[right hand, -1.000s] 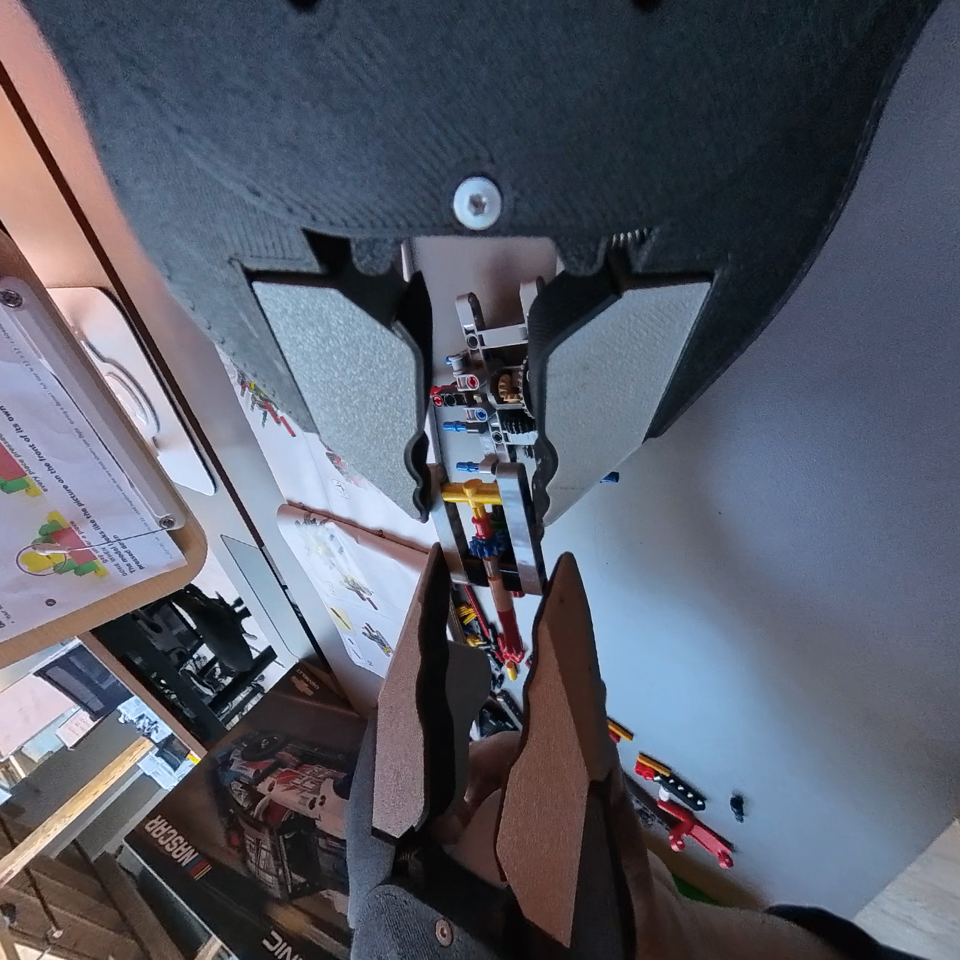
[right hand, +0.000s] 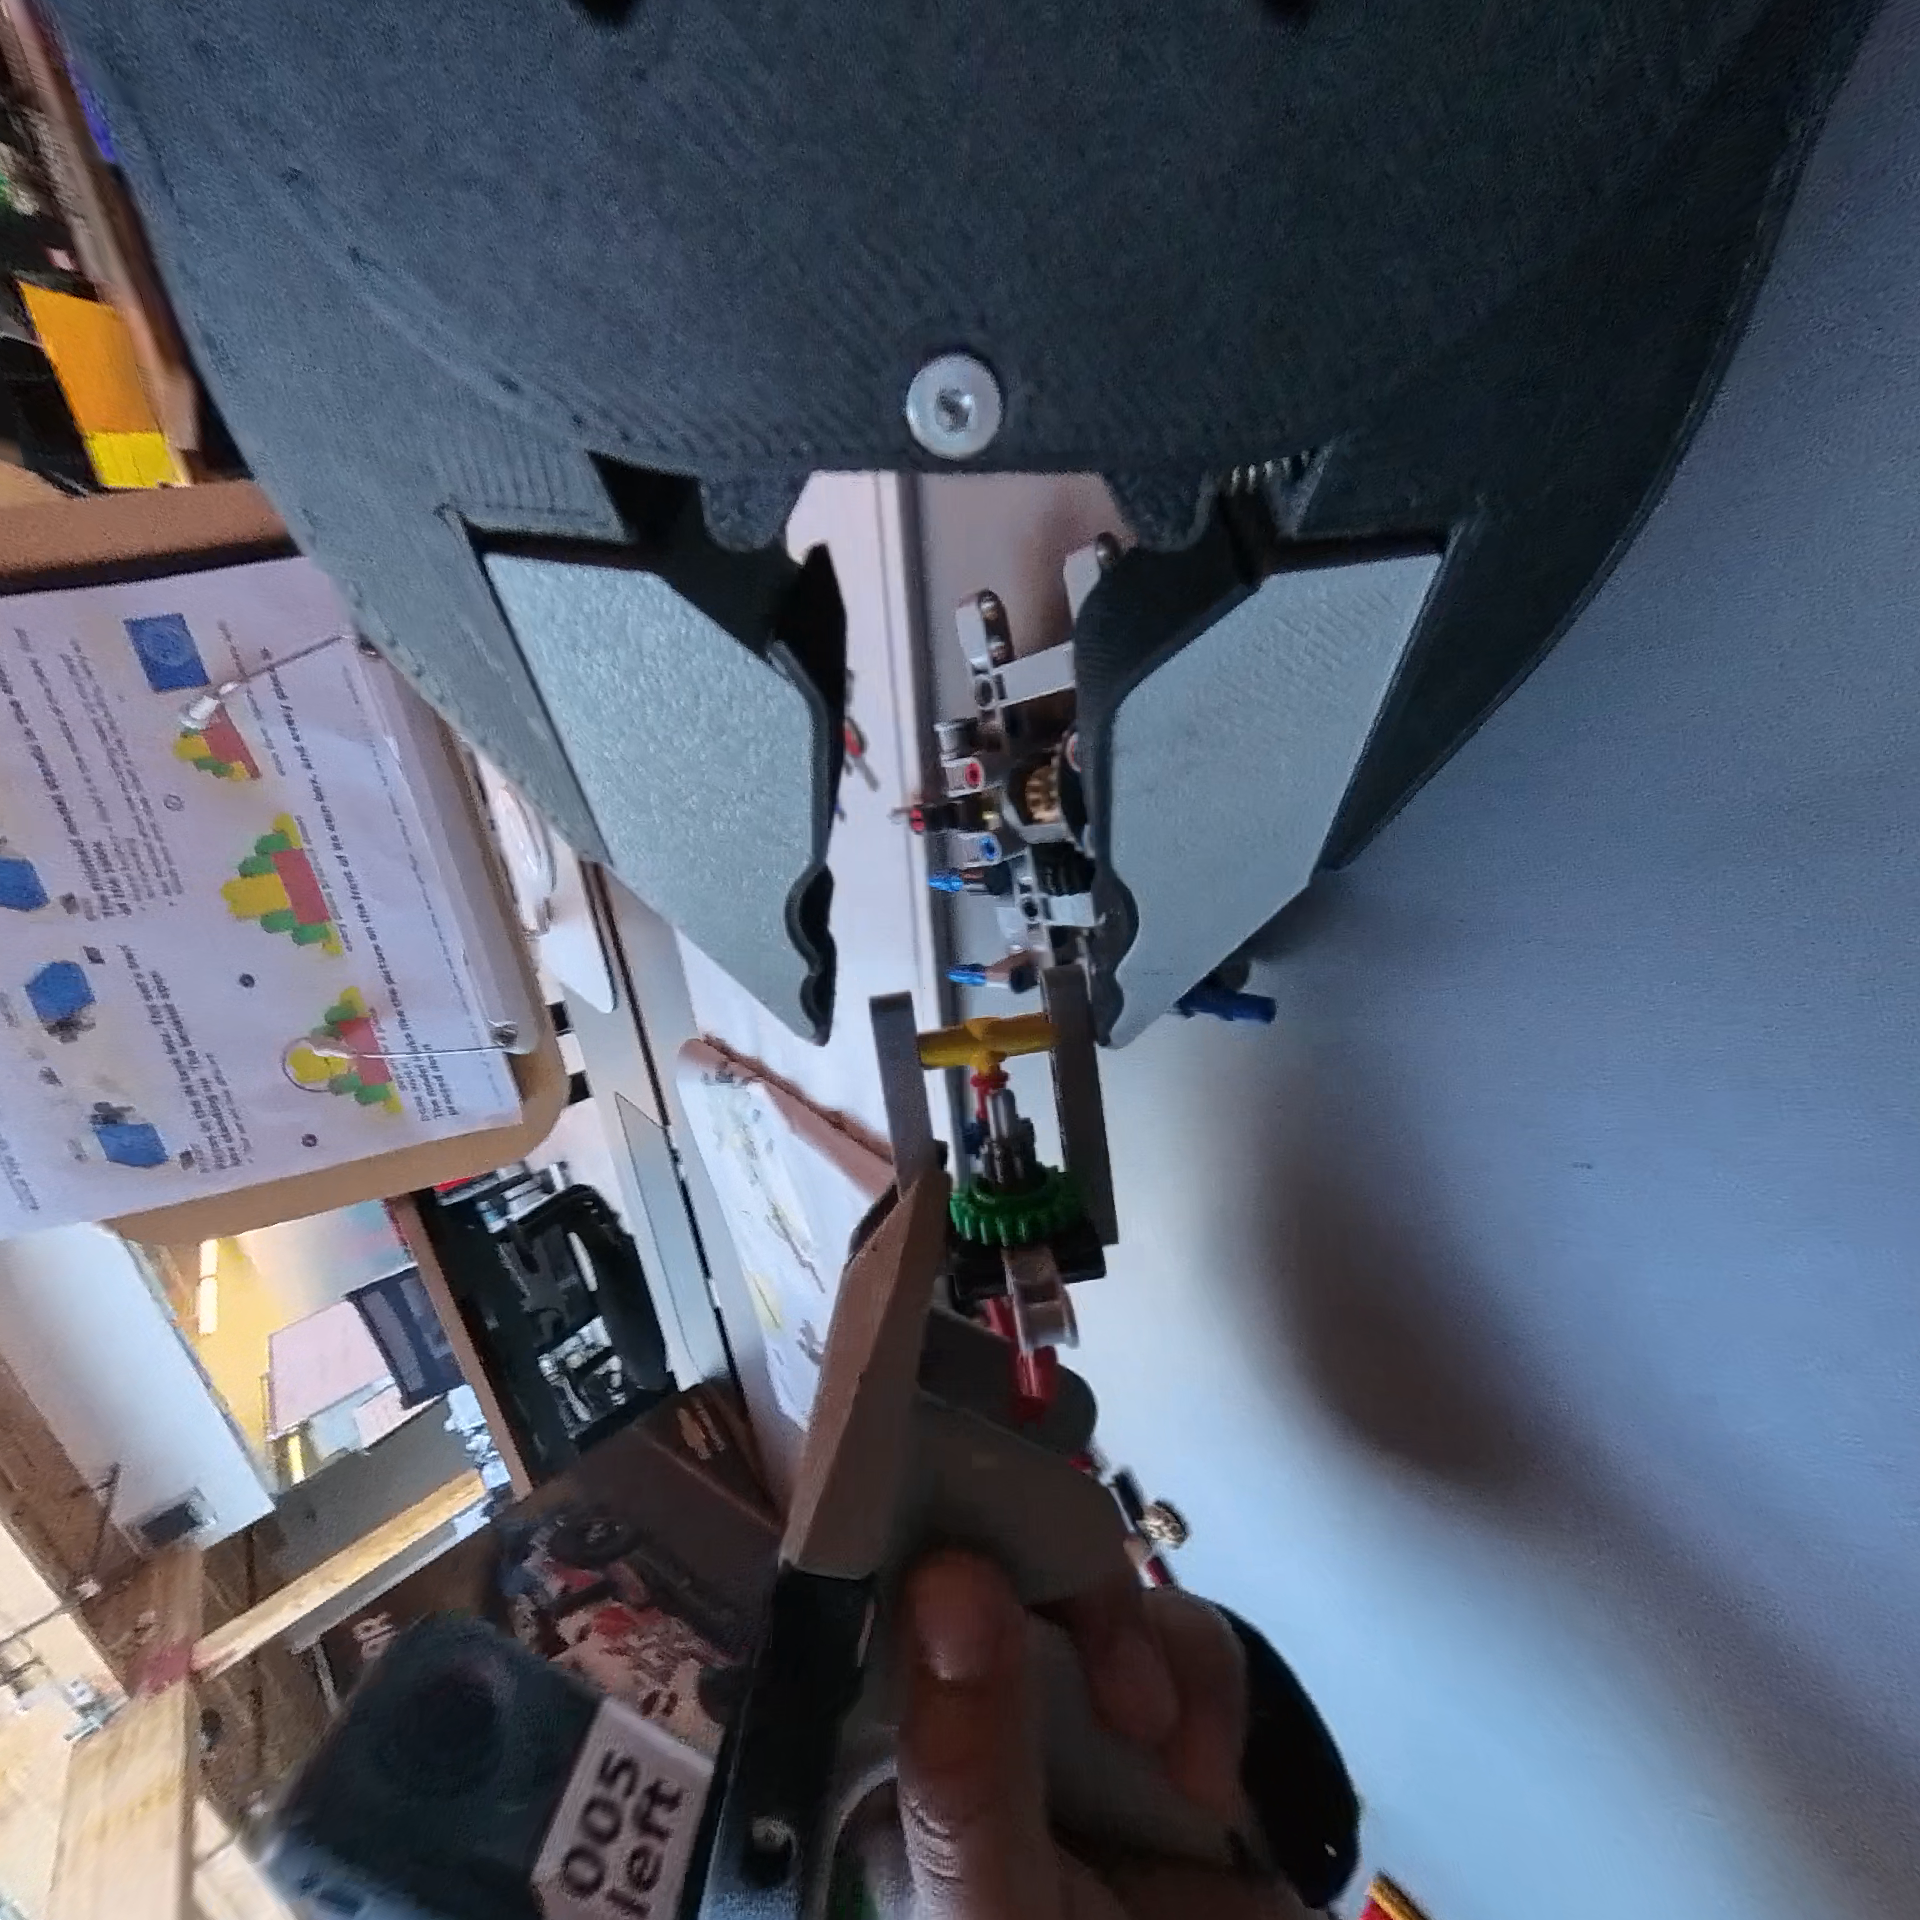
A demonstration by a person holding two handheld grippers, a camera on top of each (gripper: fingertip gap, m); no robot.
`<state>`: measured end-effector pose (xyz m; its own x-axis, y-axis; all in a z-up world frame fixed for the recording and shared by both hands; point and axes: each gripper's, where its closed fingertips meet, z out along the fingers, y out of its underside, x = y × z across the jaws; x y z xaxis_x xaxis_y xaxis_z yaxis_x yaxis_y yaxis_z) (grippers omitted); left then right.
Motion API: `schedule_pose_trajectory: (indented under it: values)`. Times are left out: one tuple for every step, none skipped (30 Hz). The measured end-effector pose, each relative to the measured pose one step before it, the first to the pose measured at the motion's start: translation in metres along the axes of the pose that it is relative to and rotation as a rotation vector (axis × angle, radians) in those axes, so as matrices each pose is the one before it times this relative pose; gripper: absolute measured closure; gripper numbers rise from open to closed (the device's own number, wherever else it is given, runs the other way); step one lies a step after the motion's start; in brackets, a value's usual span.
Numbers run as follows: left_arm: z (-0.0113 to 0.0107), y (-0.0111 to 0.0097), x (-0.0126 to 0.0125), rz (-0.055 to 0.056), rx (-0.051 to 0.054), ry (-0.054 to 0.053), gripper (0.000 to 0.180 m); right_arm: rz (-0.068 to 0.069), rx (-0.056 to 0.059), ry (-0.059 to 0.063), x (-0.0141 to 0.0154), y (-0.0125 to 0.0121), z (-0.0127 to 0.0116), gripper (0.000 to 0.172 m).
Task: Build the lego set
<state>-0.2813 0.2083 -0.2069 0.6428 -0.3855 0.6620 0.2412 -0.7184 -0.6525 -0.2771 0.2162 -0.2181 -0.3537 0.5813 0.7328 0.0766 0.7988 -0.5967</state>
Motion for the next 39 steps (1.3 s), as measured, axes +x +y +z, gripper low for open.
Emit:
schedule_pose_trajectory:
  values:
    - [-0.00110,-0.00121,-0.00033,-0.0263,0.0109,0.0130,0.177,-0.0255,0.0022,0.0206,0.00259,-0.00168,-0.00093,0.124]
    - [-0.00088,-0.00144,-0.00035,-0.0243,0.0114,0.0122,0.178,-0.0395,0.0016,0.0255,0.00160,-0.00212,-0.00074,0.123]
    - [-0.00022,-0.00127,0.00108,-0.0239,0.0108,0.0205,0.178,-0.0500,-0.0017,0.0236,0.00037,-0.00194,-0.00039,0.125]
    - [0.00046,-0.00127,0.00196,-0.0287,0.0108,0.0269,0.178,-0.0524,-0.0056,0.0136,-0.00142,-0.00139,0.00029,0.125]
    - [0.00105,-0.00125,0.00225,-0.0303,0.0115,0.0280,0.178,-0.0440,-0.0069,0.0125,-0.00140,-0.00080,0.00055,0.126]
    - [0.00170,-0.00103,0.00214,-0.0279,0.0111,0.0271,0.178,-0.0340,-0.0050,0.0135,-0.00072,-0.00084,0.00068,0.124]
    - [0.00214,0.00012,0.00137,-0.0245,0.0048,0.0217,0.178,-0.0248,-0.0029,0.0157,0.00068,-0.00096,0.00030,0.124]
    - [0.00237,0.00152,0.00051,-0.0155,-0.0040,0.0126,0.178,-0.0102,0.0034,0.0077,0.00085,-0.00147,-0.00058,0.130]
    - [0.00193,0.00173,-0.00032,-0.0068,-0.0063,0.0026,0.178,0.0085,0.0051,-0.0090,-0.00025,-0.00080,-0.00108,0.135]
    - [0.00073,-0.00002,-0.00031,-0.0033,0.0020,-0.0026,0.178,0.0220,0.0005,-0.0178,-0.00082,0.00052,-0.00061,0.135]
    - [0.00008,-0.00116,0.00060,0.0012,0.0076,0.0001,0.178,0.0217,0.0016,-0.0052,0.00113,0.00060,-0.00040,0.135]
    - [0.00020,-0.00146,0.00106,0.0053,0.0066,0.0002,0.177,0.0164,0.0037,-0.0027,0.00137,-0.00014,-0.00064,0.135]
    - [0.00008,-0.00139,0.00083,0.0136,0.0054,-0.0046,0.177,0.0195,0.0011,-0.0081,0.00077,-0.00042,-0.00054,0.135]
    - [-0.00013,-0.00079,0.00033,0.0135,0.0010,-0.0111,0.177,0.0272,0.0005,-0.0145,0.00016,-0.00025,-0.00045,0.135]
    - [-0.00048,-0.00113,0.00018,0.0162,-0.0003,-0.0133,0.175,0.0359,0.0033,-0.0209,-0.00070,-0.00023,-0.00042,0.135]
    - [-0.00166,-0.00206,-0.00107,0.0191,0.0034,-0.0234,0.169,0.0416,0.0039,-0.0265,-0.00144,0.00030,-0.00031,0.135]
    - [-0.00380,-0.00351,-0.00606,0.0247,0.0080,-0.0596,0.155,0.0440,0.0031,-0.0222,-0.00097,0.00108,-0.00003,0.135]
    - [-0.00585,-0.00480,-0.00930,0.0427,0.0144,-0.0881,0.137,0.0428,0.0041,-0.0194,-0.00029,0.00134,-0.00019,0.135]
    - [-0.00764,-0.00544,-0.00782,0.0766,0.0181,-0.0907,0.131,0.0444,0.0021,-0.0207,-0.00004,0.00169,-0.00028,0.135]
    - [-0.00840,-0.00479,-0.00558,0.1155,0.0164,-0.0953,0.129,0.0513,-0.0032,-0.0288,-0.00045,0.00239,-0.00020,0.135]
    - [-0.00809,-0.00208,-0.00331,0.1361,-0.0020,-0.0962,0.126,0.0583,-0.0024,-0.0334,-0.00034,0.00206,-0.00042,0.135]
    - [-0.00705,0.00010,0.00024,0.1479,-0.0201,-0.0850,0.122,0.0615,0.0023,-0.0385,-0.00065,0.00138,-0.00080,0.136]
    - [-0.00587,0.00116,0.00323,0.1522,-0.0279,-0.0752,0.119,0.0650,0.0017,-0.0459,-0.00130,0.00139,-0.00100,0.136]
    - [-0.00458,0.00070,0.00440,0.1507,-0.0312,-0.0724,0.116,0.0692,-0.0050,-0.0496,-0.00135,0.00188,-0.00068,0.136]
    - [-0.00349,0.00026,0.00606,0.1513,-0.0362,-0.0627,0.115,0.0665,-0.0025,-0.0444,-0.00057,0.00140,-0.00080,0.136]
    - [-0.00257,-0.00114,0.00826,0.1558,-0.0326,-0.0514,0.114,0.0637,0.0039,-0.0481,-0.00152,0.00016,-0.00102,0.137]
    - [-0.00194,-0.00441,0.00845,0.1537,-0.0151,-0.0543,0.120,0.0645,0.0022,-0.0603,-0.00343,-0.00040,-0.00117,0.136]
    - [-0.00145,-0.00644,0.01093,0.1528,0.0010,-0.0339,0.136,0.0625,0.0033,-0.0574,-0.00352,-0.00144,-0.00131,0.136]
    - [-0.00068,-0.00774,0.01102,0.1327,0.0093,-0.0178,0.152,0.0614,0.0025,-0.0586,-0.00435,-0.00145,-0.00131,0.136]
    - [0.00042,-0.00703,0.00776,0.0846,0.0073,-0.0123,0.155,0.0580,-0.0029,-0.0627,-0.00514,-0.00077,-0.00110,0.136]
    - [0.00140,-0.00469,0.00565,0.0285,0.0025,0.0041,0.145,0.0573,0.0006,-0.0493,-0.00343,-0.00128,-0.00101,0.136]
    - [0.00169,-0.00135,0.00417,-0.0092,-0.0080,0.0176,0.133,0.0587,0.0046,-0.0483,-0.00324,-0.00143,-0.00101,0.136]
    - [0.00085,0.00133,-0.00007,-0.0212,-0.0132,0.0031,0.124,0.0566,0.0042,-0.0538,-0.00398,-0.00129,-0.00115,0.136]
    - [-0.00038,0.00169,-0.00270,-0.0146,-0.0076,-0.0120,0.116,0.0587,0.0044,-0.0467,-0.00281,-0.00101,-0.00108,0.136]
    - [-0.00178,0.00039,-0.00343,0.0031,-0.0004,-0.0210,0.110,0.0617,0.0008,-0.0482,-0.00271,0.00009,-0.00086,0.136]
    - [-0.00260,-0.00105,-0.00276,0.0252,0.0026,-0.0260,0.111,0.0624,-0.0040,-0.0567,-0.00356,0.00111,-0.00050,0.136]
    - [-0.00238,-0.00268,-0.00169,0.0447,0.0035,-0.0276,0.111,0.0614,-0.0021,-0.0585,-0.00376,0.00096,-0.00004,0.136]
    - [-0.00171,-0.00361,-0.00127,0.0617,-0.0004,-0.0336,0.113,0.0594,0.0007,-0.0588,-0.00369,0.00064,0.00028,0.136]
    - [-0.00088,-0.00444,-0.00042,0.0786,-0.0002,-0.0333,0.115,0.0494,0.0001,-0.0575,-0.00363,0.00080,0.00072,0.136]
